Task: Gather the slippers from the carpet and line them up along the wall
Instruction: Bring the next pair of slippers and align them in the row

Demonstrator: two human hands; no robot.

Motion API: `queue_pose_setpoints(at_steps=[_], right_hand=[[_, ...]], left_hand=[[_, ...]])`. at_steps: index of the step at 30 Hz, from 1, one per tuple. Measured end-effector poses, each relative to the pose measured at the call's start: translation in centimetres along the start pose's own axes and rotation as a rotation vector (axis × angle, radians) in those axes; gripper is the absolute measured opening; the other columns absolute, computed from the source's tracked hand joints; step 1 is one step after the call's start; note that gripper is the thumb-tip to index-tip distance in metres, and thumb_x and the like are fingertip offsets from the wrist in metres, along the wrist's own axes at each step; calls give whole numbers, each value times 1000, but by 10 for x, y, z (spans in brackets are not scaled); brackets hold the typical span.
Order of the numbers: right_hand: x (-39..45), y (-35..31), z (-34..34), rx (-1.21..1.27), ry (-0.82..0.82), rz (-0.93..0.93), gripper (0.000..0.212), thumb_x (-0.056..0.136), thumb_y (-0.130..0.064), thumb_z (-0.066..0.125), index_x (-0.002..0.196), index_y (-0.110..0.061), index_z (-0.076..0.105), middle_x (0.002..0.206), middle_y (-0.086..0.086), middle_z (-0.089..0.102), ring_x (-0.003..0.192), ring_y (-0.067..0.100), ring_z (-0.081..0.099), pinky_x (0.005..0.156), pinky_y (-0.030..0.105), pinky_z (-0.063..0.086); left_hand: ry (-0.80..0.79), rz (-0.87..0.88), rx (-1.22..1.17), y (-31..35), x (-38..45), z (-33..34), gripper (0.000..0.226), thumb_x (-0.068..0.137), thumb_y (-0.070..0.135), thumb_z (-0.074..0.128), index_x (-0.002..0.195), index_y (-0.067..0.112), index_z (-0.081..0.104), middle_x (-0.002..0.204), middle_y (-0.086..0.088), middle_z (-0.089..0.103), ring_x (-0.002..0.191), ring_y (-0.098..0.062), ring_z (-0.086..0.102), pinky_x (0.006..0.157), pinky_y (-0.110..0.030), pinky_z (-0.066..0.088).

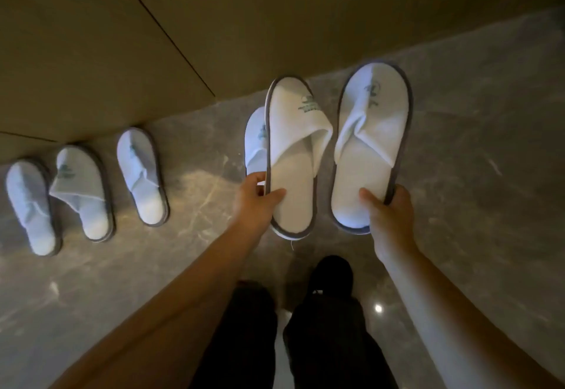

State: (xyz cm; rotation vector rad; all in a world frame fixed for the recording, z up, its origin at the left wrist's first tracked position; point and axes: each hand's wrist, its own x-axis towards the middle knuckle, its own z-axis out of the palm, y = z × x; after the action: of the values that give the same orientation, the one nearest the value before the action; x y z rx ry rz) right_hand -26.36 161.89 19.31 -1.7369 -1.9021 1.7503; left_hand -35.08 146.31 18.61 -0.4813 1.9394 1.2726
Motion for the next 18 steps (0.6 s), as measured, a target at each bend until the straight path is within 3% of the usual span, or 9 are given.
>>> queue_pose_setpoints(at_steps=[3,5,8,12,18], right_hand=[[53,38,19,-37,-10,-14,36,77,-13,63,108,-4,48,100,7,54,92,24,53,66,33,48],[87,60,31,-37,-13,-33,36,77,-13,63,108,-4,49,100,8,54,93,26,54,71,39,50],[138,90,48,-7,-3,-96,37,77,-13,63,109,-5,47,101,8,54,93,25,54,69,35,47],[186,121,63,67,-22,-181,36,77,-17,65,107,-16,45,99,-1,54,81,12,53,54,20,43],[215,130,68,193,-22,-202,30,77,-13,64,101,-15,47,88,-5,54,77,7,54,55,19,42]], left_hand=[[11,12,-2,-35,57,26,23,80,9,60,102,10,52,104,-15,62,97,-32,59,85,-47,51],[14,50,30,-54,97,43,20,79,12,62,95,17,51,98,-8,61,94,-29,59,80,-44,53],[3,124,78,-76,155,68,21,79,17,62,94,20,48,94,2,56,91,-20,56,70,-31,50],[-5,180,130,-94,216,98,23,80,19,61,99,18,47,101,-2,55,94,-20,53,75,-32,48],[-5,208,176,-89,248,108,48,79,21,63,122,7,46,123,-14,56,109,-30,54,92,-43,48]])
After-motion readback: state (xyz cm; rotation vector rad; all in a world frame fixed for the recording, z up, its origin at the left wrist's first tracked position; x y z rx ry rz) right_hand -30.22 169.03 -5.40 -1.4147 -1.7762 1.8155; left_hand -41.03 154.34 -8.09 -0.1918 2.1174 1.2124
